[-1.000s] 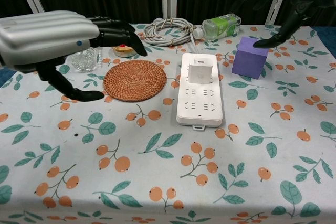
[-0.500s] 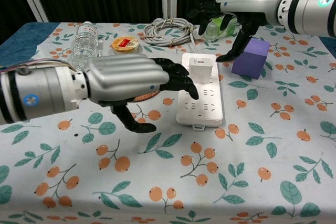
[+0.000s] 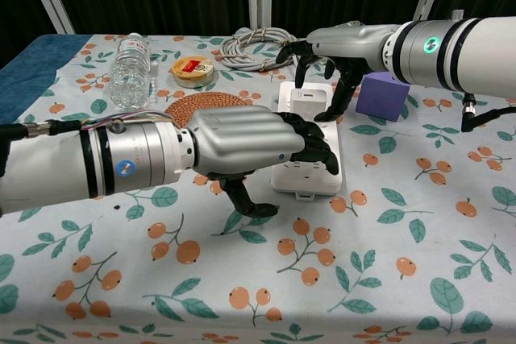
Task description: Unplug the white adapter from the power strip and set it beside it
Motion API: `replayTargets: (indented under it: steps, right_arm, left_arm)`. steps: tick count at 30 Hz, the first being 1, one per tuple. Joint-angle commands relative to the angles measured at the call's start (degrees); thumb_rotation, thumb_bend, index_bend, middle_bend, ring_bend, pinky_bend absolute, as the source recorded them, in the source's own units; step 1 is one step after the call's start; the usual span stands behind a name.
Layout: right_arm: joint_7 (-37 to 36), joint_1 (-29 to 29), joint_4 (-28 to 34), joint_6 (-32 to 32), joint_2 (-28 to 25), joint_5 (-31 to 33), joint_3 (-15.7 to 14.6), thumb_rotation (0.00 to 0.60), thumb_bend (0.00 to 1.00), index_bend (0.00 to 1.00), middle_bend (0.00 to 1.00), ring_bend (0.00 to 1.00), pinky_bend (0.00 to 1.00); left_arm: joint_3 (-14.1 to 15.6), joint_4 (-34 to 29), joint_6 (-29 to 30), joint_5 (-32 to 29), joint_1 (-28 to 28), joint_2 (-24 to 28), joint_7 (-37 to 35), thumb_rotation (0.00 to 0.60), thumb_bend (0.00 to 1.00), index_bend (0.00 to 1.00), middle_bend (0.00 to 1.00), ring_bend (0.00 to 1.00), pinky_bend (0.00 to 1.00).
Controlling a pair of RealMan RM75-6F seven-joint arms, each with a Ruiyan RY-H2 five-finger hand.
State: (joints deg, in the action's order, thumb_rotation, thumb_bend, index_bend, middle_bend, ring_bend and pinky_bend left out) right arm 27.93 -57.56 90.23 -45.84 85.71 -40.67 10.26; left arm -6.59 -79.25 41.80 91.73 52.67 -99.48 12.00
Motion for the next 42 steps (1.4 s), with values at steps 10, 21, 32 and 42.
replayTargets:
  steps: [10, 21, 32, 42]
  right_arm:
    - [0.76, -2.06, -4.90, 0.16, 3.50, 2.73, -1.09, 0.600, 0.16, 0.20, 0.30, 0.10, 0.26]
    - [1.42, -3.14, -8.02, 0.06, 5.48, 4.07, -1.66, 0.600, 0.17, 0.37, 0.35, 0.18, 0.30]
    - [2.31, -3.94, -9.52, -0.32, 6.82, 4.30, -1.75, 0.600, 0.21, 0.47, 0.42, 0.25, 0.35]
    - [4.36, -4.36, -9.95, -1.87, 8.02, 4.67, -2.26, 0.600, 0.31, 0.71, 0.59, 0.42, 0.44]
  left_arm:
    - [2.52, 1.78, 2.31, -0.96, -0.25, -0.19, -2.44, 0.600, 0.32, 0.16, 0.15, 0.04, 0.08]
    - [3.74, 2.96, 3.33, -1.13, 0.27, -0.67, -4.13, 0.600, 0.32, 0.16, 0.15, 0.04, 0.08]
    - [4.42, 4.00, 3.93, -1.20, 0.82, -0.94, -5.04, 0.600, 0.32, 0.16, 0.15, 0.04, 0.08]
    - [4.66, 4.57, 4.27, -1.80, 1.05, -1.16, -5.64, 0.600, 0.32, 0.16, 0.15, 0.04, 0.08]
